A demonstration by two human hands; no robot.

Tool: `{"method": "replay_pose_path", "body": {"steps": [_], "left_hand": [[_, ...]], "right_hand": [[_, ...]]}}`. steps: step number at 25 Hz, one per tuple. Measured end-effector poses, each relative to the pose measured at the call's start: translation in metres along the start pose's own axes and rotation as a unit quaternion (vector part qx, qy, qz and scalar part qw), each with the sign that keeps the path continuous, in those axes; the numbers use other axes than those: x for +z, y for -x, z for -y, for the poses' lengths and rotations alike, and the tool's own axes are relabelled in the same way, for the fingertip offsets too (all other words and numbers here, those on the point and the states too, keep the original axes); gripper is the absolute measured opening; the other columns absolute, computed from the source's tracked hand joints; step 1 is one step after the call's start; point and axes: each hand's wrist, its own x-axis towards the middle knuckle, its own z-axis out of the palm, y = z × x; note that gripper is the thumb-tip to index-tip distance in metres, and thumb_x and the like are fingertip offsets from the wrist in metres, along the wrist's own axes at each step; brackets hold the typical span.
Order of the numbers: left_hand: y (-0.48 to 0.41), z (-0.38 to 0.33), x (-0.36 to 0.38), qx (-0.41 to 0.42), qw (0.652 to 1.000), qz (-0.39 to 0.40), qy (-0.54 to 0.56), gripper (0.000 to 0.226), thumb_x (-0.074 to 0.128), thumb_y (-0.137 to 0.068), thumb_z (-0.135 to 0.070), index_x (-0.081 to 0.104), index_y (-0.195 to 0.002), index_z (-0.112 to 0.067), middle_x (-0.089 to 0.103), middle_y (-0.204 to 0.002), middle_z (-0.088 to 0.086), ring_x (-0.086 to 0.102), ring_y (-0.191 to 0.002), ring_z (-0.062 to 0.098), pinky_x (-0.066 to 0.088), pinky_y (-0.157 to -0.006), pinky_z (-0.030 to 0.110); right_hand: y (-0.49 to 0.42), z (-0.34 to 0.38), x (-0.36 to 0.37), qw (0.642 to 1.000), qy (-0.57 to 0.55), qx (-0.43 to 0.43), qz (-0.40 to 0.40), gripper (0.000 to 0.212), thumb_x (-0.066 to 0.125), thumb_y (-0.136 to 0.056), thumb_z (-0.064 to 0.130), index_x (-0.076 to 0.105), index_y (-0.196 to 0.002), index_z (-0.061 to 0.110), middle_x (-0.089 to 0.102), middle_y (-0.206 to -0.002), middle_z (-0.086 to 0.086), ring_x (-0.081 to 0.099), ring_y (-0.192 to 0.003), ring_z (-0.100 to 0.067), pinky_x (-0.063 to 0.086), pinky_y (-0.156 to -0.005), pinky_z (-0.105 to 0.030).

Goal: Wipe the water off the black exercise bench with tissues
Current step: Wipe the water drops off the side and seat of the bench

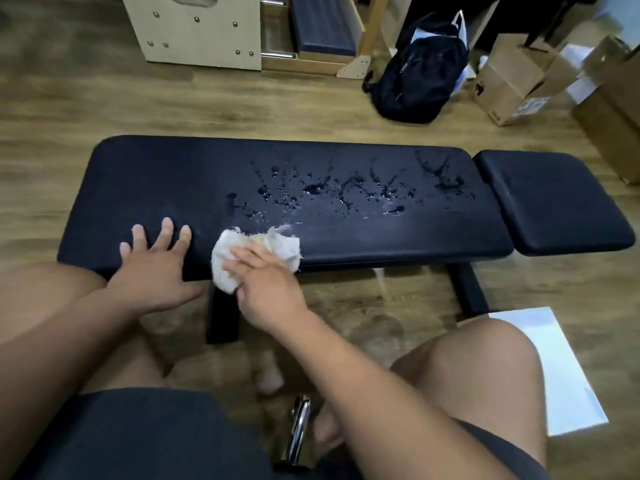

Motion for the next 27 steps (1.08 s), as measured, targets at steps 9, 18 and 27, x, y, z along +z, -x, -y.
{"method": "replay_pose_path", "body": {"steps": [9,18,27], "left_hand": [[-0.022,0.015,-0.02,-0.038,0.967,-0.182,0.175,0.058,0.044,-0.1,-0.038,0.033,-0.153,-0.02,0.019,-0.166,0.004,0.004,-0.154,0.031,0.001,-0.121,0.059],[-0.067,0.01,-0.005,-0.12,0.931,-0.254,0.235,0.045,0.035,-0.103,-0.029,0.046,-0.145,-0.021,0.03,-0.163,0.001,0.011,-0.154,0.023,-0.002,-0.123,0.054],[-0.072,0.008,-0.002,-0.137,0.94,-0.246,0.195,0.05,0.031,-0.102,-0.033,0.038,-0.151,-0.025,0.024,-0.165,-0.003,0.008,-0.155,0.023,-0.003,-0.123,0.053]], "right_hand": [[0.051,-0.097,-0.04,0.911,0.034,0.361,-0.196,0.046,0.04,-0.091,0.024,0.056,-0.132,0.014,0.046,-0.147,-0.007,0.034,-0.139,-0.028,0.03,-0.113,-0.042],[-0.015,0.039,0.029,0.999,0.047,0.018,0.02,0.065,0.02,-0.084,0.037,0.038,-0.146,0.027,0.017,-0.16,0.003,-0.001,-0.147,-0.013,-0.008,-0.115,-0.035],[-0.165,-0.025,-0.02,0.993,0.095,0.051,0.044,0.056,0.038,-0.098,0.022,0.023,-0.152,0.02,0.01,-0.161,-0.012,0.001,-0.148,-0.036,0.008,-0.12,-0.044]]}}
